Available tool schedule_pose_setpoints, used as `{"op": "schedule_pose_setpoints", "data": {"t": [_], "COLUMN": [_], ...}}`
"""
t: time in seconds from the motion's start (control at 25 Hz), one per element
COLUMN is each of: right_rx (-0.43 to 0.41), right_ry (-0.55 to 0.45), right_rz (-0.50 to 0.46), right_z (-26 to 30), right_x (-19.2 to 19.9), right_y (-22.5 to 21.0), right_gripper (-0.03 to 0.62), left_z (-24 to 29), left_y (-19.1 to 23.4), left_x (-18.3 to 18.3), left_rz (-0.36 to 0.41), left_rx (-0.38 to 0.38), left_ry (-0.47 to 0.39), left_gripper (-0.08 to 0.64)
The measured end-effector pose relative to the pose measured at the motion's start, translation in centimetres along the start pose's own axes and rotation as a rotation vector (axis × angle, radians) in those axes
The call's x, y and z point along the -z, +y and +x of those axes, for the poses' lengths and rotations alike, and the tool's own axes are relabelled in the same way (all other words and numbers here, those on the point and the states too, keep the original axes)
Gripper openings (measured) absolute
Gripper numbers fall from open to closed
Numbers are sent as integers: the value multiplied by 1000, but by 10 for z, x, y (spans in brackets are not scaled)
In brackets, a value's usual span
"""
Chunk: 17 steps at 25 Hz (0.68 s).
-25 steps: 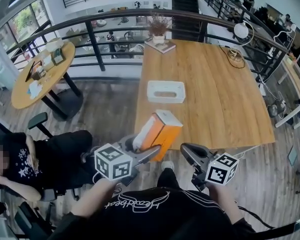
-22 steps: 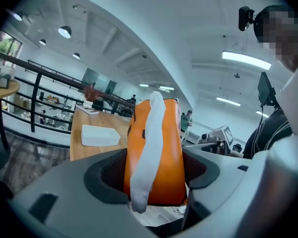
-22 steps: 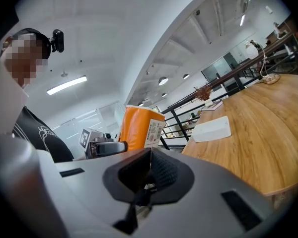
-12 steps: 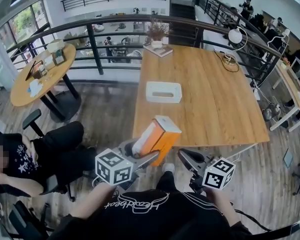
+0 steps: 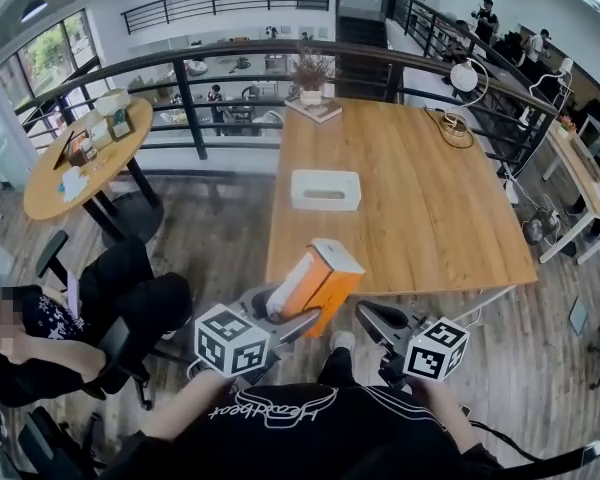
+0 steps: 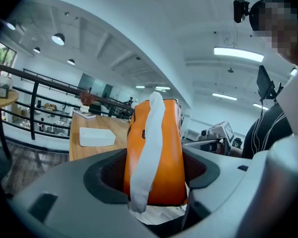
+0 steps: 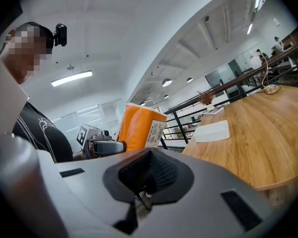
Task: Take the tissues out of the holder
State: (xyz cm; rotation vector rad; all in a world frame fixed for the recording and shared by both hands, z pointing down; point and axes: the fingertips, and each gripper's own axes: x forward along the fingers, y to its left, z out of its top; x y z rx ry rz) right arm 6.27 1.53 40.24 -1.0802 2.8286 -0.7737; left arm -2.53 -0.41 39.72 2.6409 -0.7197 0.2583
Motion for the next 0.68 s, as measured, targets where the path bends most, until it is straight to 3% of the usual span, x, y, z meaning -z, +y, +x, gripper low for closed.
{"op": "schedule_pose_setpoints", "data": {"t": [0.4,0.68], "right_rx": [-4,-8], "right_ry": [0,17], "right_rz": [-17,-14], "right_z": [4,32], "right_x": [-2,-2], "right_y": [-2,-2], "right_gripper": [16,15], "left_z": [-1,-8], "left_y": [3,28], "left_x": [0,0], "left_rz": [8,0], "left_rx": [-10,-14], "left_ry": [-8,4], "left_gripper": [314,314]}}
